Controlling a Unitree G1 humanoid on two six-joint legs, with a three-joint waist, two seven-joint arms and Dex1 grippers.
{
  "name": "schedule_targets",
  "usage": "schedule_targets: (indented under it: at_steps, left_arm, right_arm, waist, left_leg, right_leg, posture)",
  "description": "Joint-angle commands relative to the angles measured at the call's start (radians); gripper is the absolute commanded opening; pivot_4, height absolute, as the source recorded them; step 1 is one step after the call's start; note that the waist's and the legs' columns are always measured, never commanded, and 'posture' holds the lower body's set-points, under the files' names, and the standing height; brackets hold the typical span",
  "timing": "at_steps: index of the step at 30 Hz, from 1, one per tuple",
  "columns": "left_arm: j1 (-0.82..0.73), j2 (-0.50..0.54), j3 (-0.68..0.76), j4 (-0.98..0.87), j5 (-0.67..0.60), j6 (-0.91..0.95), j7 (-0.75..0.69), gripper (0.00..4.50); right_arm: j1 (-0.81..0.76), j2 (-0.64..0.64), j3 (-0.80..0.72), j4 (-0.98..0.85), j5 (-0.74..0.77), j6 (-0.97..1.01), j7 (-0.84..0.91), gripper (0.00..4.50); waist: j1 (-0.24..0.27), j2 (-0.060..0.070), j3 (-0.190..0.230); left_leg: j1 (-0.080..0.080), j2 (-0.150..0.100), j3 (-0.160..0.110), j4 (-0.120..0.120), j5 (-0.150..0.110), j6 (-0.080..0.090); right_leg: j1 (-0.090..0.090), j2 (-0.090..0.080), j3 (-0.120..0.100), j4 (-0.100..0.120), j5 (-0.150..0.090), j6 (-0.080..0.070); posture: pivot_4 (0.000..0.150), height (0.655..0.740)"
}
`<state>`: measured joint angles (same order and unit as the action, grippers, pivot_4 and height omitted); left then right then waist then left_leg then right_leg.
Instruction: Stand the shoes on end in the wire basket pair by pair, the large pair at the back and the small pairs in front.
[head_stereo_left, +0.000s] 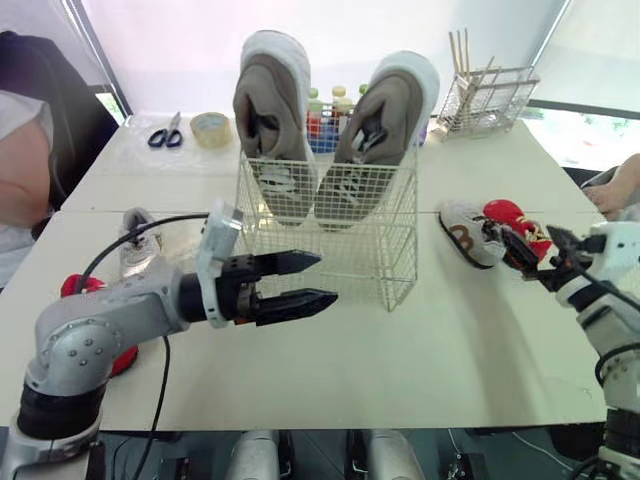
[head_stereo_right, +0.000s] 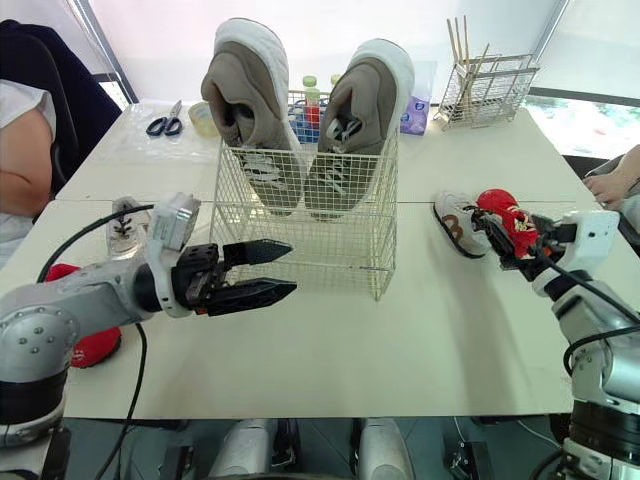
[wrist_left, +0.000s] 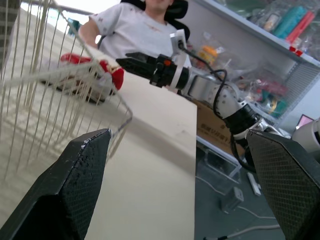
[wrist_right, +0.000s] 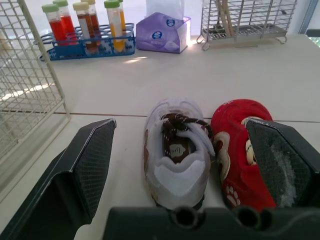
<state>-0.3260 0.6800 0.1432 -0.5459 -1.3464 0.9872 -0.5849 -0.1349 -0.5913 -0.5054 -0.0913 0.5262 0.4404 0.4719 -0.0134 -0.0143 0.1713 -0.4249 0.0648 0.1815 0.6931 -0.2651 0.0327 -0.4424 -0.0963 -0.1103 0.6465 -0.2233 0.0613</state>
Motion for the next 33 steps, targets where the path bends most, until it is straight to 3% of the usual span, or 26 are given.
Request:
schedule_targets:
  at_steps: [1, 10, 23, 26, 29, 33]
  left_arm:
    - [0.018, 0.021, 0.032, -0.051, -0.039, -0.02, -0.007, 4.45]
    - [0.057, 0.062, 0.044, -0.107, -0.067, -0.041, 0.04, 4.45]
    - [0.074, 0.09, 0.046, -0.125, -0.083, -0.063, 0.098, 4.45]
    - [0.077, 0.102, 0.056, -0.129, -0.092, -0.064, 0.104, 4.5]
    - [0.078, 0.124, 0.078, -0.125, -0.11, -0.066, 0.109, 4.5]
    - [0.06, 0.15, 0.094, -0.095, -0.104, -0.068, 0.088, 4.5]
  right_arm:
    - [-0.008, 0.01, 0.027, 0.032, -0.024, -0.057, 0.025, 4.5]
    - [-0.081, 0.054, 0.114, 0.197, -0.055, -0.14, 0.077, 4.5]
    - [-0.333, 0.089, 0.19, 0.703, -0.212, -0.378, 0.041, 4.5]
    - [-0.363, 0.09, 0.208, 0.791, -0.252, -0.426, 0.028, 3.66]
    - [-0.371, 0.087, 0.218, 0.827, -0.269, -0.455, 0.032, 2.21]
    - [-0.373, 0.07, 0.2, 0.815, -0.264, -0.485, 0.03, 1.19]
  waist:
    - [-0.001, 0.0, 0.0]
    - [-0.001, 0.001, 0.0]
    - [-0.005, 0.002, 0.0]
    - [-0.004, 0.002, 0.0]
    - [-0.006, 0.002, 0.0]
    - [-0.007, 0.002, 0.0]
  left_leg:
    - [0.0, 0.0, 0.0, 0.0, 0.0, 0.0]
    - [0.0, 0.0, 0.0, 0.0, 0.0, 0.0]
    - [0.0, 0.0, 0.0, -0.001, 0.0, -0.001]
    - [0.001, 0.0, 0.0, -0.001, 0.0, -0.001]
    - [0.001, 0.0, 0.0, -0.001, 0.0, -0.001]
    - [0.003, 0.0, 0.0, -0.002, 0.0, -0.001]
  right_leg:
    - [0.0, 0.0, 0.0, 0.0, -0.001, -0.001]
    - [0.0, 0.0, 0.0, 0.0, -0.001, -0.002]
    - [0.0, 0.0, 0.0, 0.0, -0.001, -0.002]
    - [0.0, 0.0, 0.0, 0.0, -0.001, -0.002]
    - [0.0, 0.0, 0.0, -0.001, -0.001, -0.002]
    - [0.002, 0.0, 0.0, -0.001, -0.001, -0.002]
  posture:
    - [0.15, 0.7352]
    - [0.15, 0.7352]
    - [0.15, 0.7352]
    - [0.15, 0.7352]
    - [0.15, 0.7352]
    - [0.15, 0.7352]
